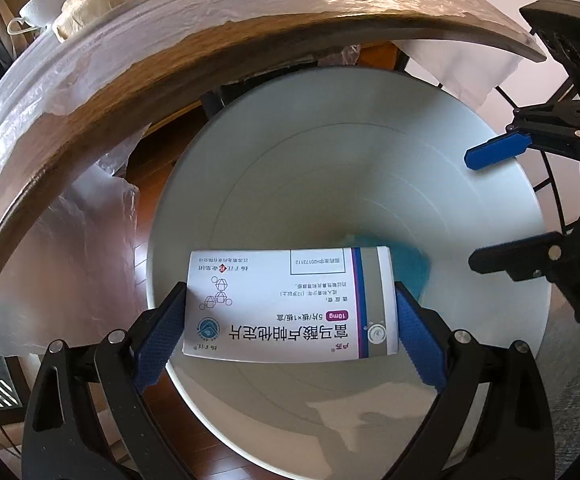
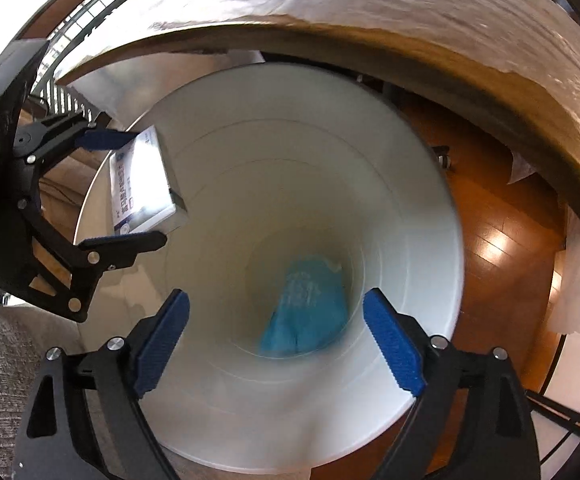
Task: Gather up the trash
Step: 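Open the right tool to drop the blue bag into the bin, then open the left tool to drop the medicine box into the bin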
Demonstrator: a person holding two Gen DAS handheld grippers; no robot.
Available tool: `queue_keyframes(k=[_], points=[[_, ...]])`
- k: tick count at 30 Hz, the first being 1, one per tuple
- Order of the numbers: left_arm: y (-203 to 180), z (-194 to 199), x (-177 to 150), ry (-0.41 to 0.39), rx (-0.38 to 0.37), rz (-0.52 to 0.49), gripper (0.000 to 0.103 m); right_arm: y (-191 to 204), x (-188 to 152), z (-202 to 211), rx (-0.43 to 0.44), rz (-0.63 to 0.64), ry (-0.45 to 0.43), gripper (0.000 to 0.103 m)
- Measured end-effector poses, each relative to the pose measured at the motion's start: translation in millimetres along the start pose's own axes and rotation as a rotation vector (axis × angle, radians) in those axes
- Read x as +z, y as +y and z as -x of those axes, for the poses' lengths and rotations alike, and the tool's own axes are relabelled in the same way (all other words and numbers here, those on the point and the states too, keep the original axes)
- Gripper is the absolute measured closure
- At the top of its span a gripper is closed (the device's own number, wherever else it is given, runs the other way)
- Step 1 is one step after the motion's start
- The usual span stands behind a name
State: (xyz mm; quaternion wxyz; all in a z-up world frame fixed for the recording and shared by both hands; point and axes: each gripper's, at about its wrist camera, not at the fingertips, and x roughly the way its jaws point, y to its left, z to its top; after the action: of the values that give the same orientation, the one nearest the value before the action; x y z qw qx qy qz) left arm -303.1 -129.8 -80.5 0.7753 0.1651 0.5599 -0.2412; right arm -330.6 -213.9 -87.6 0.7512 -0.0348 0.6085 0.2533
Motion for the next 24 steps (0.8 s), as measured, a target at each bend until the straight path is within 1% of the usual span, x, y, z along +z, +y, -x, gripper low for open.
queue_keyframes(k=[2,5,8,10,14,17,20,24], points=[[1,-2,0,0.007,-0.025,0.006,0.006,-2,-1,4,-0.002,-0.013,-0.006,0.015],[0,5,-2,-0.011,-0.012,0.009,0.006,-4,-4,17,-0.021,-0.013,-0.031,0.015],[2,19,-2,-0.050,0.000,0.003,0.006,-7,-6,38,-0.025,-0.018,-0.072,0.015],[2,29,1,-0.076,-0.007,0.005,0.006,-10,-8,53,-0.029,-0.024,-0.106,0.014],[5,37,3,-0.091,-0.013,0.017,0.005,-13,-5,75,-0.047,-0.022,-0.153,0.012],[3,40,8,-0.098,0.000,0.016,0.005,-14,-4,86,-0.054,-0.015,-0.175,0.012],[7,55,10,-0.124,-0.001,0.007,0.005,-17,0,99,-0.052,-0.002,-0.203,0.012],[12,58,17,-0.118,-0.010,0.001,0.005,-12,7,99,-0.047,0.008,-0.216,0.011]])
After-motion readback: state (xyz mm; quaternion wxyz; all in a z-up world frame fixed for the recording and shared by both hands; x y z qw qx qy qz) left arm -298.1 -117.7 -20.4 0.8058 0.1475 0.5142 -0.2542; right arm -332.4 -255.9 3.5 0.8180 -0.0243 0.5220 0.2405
